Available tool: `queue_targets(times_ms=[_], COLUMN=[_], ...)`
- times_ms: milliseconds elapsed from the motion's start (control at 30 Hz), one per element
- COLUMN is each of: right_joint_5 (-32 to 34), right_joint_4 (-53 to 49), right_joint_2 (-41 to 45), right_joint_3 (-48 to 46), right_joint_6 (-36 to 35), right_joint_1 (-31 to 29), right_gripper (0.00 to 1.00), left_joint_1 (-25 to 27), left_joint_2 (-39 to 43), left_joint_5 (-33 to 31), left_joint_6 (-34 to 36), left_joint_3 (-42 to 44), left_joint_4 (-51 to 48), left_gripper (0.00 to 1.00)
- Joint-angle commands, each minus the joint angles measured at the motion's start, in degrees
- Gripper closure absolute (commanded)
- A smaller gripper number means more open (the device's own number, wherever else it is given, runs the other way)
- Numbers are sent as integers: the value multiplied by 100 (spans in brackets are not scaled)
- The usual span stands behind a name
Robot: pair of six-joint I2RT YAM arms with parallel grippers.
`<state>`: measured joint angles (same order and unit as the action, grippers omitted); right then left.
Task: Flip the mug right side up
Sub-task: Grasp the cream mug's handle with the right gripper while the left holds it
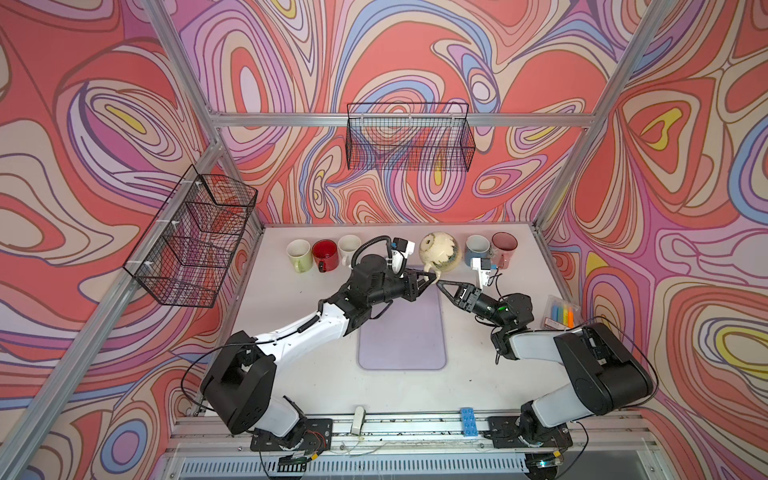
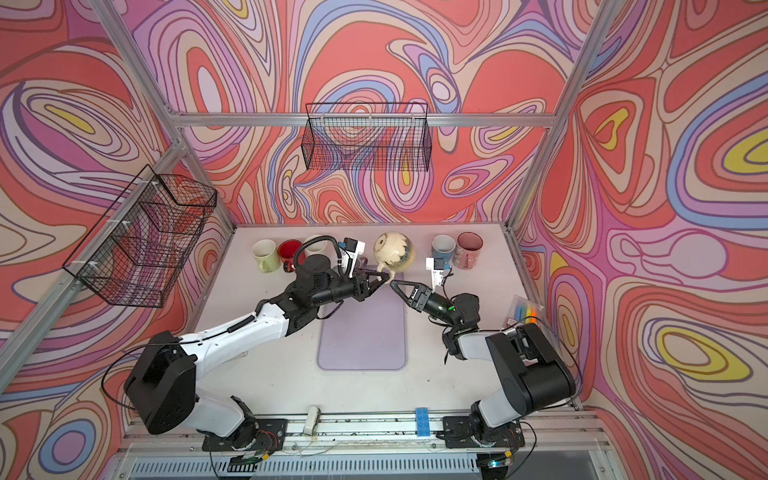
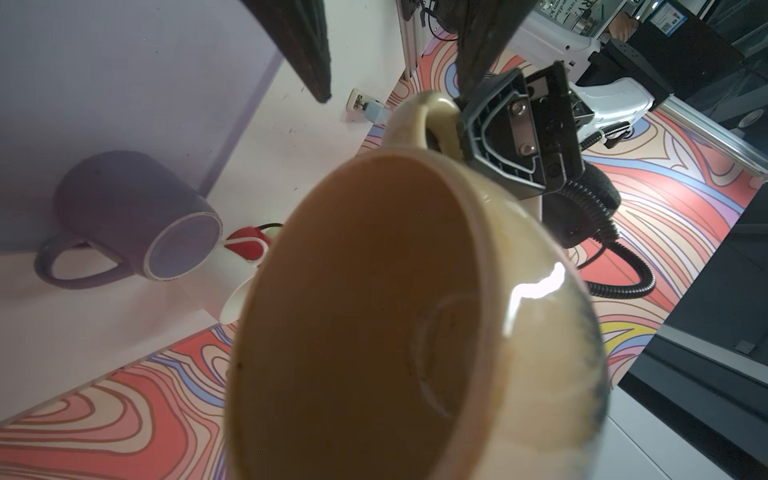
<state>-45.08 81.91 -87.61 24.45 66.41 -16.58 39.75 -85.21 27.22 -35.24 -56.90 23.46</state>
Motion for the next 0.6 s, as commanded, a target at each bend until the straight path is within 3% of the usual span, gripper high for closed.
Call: queue_targets(times_ms=[0,333,567], right_joint_5=[147,253,477], right_joint_4=[352,357,357], right_joint_2=[57,-185,-279], right_joint_3=[164,389,539], right_joint_6=[107,265,370], right_joint_1=[-21,-76,-118], right_gripper=[50,55,65], left_joint_1=[7,16,24], left_joint_2=[163,83,50], left_joint_5=[123,257,300], left_joint_6=[27,-77,-154], left_joint_3=[-102,-93,7], left_joint_4=[940,1189,1356], left_gripper=[100,100,100])
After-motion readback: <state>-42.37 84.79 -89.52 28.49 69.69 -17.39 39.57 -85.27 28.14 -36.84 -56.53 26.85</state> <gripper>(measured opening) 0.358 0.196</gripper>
